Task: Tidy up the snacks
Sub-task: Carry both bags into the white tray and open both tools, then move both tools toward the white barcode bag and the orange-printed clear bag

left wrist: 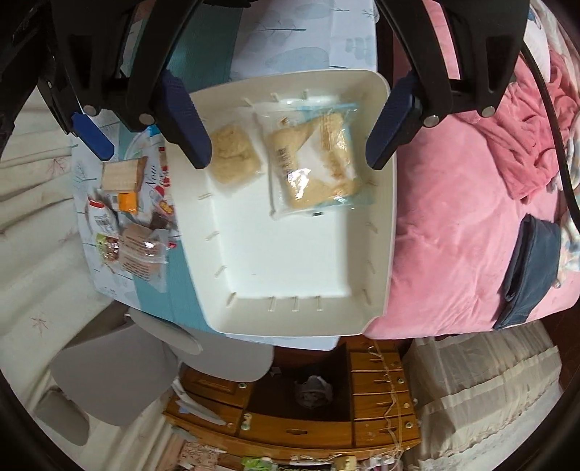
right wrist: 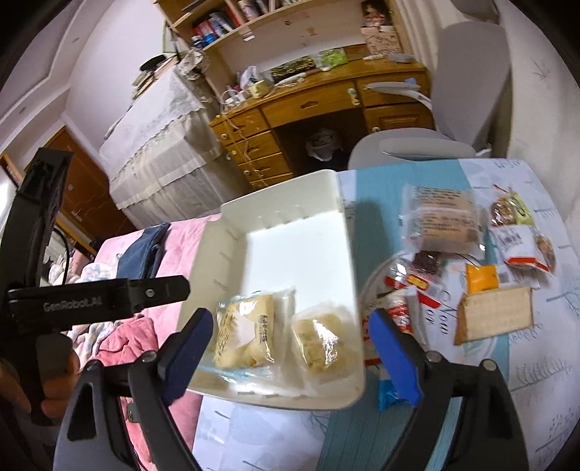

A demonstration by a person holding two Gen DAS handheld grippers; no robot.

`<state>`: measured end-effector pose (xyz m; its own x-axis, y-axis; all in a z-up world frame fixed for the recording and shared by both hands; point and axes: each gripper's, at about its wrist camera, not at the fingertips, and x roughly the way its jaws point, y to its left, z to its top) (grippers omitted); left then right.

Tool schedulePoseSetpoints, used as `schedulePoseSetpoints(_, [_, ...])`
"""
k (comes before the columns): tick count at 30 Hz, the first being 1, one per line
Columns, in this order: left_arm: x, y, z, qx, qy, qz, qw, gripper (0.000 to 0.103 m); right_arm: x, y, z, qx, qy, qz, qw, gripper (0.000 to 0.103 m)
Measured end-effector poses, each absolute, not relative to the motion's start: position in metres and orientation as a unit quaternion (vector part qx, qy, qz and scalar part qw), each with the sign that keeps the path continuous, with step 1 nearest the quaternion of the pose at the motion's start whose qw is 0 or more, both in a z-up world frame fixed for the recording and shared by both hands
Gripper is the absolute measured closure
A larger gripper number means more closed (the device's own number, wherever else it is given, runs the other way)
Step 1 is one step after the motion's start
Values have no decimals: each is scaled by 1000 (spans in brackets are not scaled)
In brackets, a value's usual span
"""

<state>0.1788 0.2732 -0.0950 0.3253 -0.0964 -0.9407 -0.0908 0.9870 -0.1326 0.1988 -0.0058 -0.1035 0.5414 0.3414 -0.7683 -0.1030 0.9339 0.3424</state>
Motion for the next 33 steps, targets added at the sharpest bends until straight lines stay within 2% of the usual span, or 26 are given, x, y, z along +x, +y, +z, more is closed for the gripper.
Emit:
schedulePoseSetpoints(18, [186, 137, -64, -71, 553, -93, 825, 17, 180, -138, -94, 143, 453, 54, 878, 15])
schedulePoseSetpoints(33, [232, 13, -99, -69, 589, -89, 800, 17, 205, -247, -108, 58, 451, 60, 888, 15])
